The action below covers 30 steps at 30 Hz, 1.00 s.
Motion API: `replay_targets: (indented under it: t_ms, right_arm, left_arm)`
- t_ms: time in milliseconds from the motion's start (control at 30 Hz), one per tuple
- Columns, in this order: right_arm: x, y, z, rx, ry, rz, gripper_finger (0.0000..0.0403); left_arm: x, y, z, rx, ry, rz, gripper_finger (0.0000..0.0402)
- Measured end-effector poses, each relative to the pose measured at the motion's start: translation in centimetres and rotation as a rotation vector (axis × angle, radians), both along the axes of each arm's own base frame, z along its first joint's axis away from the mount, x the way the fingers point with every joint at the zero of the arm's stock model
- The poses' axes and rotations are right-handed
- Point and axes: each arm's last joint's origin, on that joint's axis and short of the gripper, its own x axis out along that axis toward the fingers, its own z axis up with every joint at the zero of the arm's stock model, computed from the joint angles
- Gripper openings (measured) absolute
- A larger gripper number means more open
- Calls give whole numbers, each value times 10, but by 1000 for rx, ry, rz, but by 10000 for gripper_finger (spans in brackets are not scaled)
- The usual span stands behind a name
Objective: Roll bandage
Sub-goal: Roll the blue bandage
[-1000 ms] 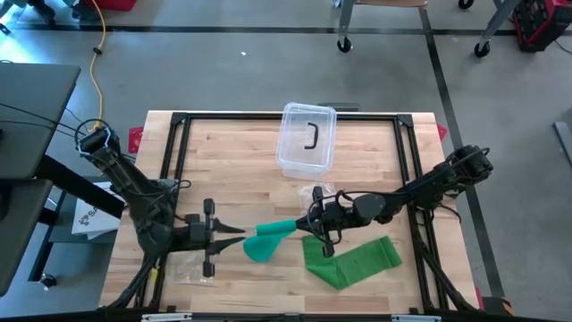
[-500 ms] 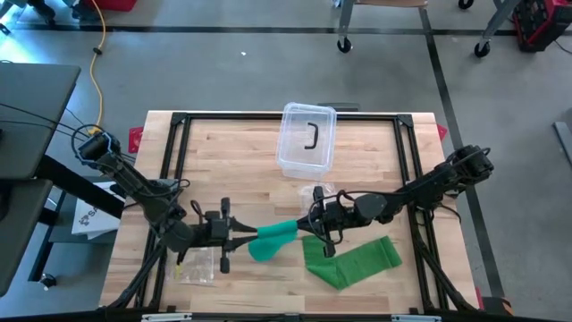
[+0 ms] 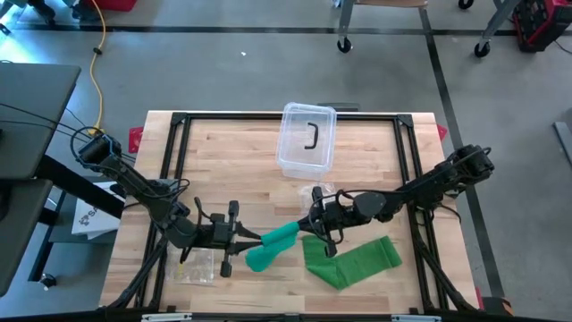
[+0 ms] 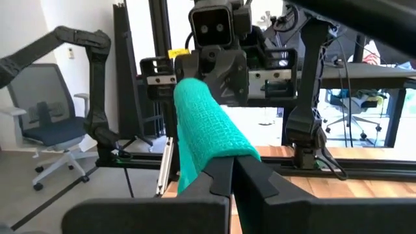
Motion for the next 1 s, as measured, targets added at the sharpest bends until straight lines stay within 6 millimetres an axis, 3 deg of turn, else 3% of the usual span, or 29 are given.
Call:
replay_targets:
  t_ms: [333, 500, 767, 1000]
  right_arm:
    - [0, 2, -2, -24, 4, 30, 0]
    - [0, 3, -1, -18, -4, 13, 0]
    - [0, 1, 2, -9, -21, -76, 0]
    - [-1, 0, 4, -8, -24, -86, 0]
  left_arm:
    - [-3, 4, 5, -9, -18, 71, 28]
    - [-16, 6, 8, 9, 25, 168, 33]
    - [-30, 4, 7, -27, 81, 128, 70]
    - [-40, -2, 8, -9, 98, 103, 76]
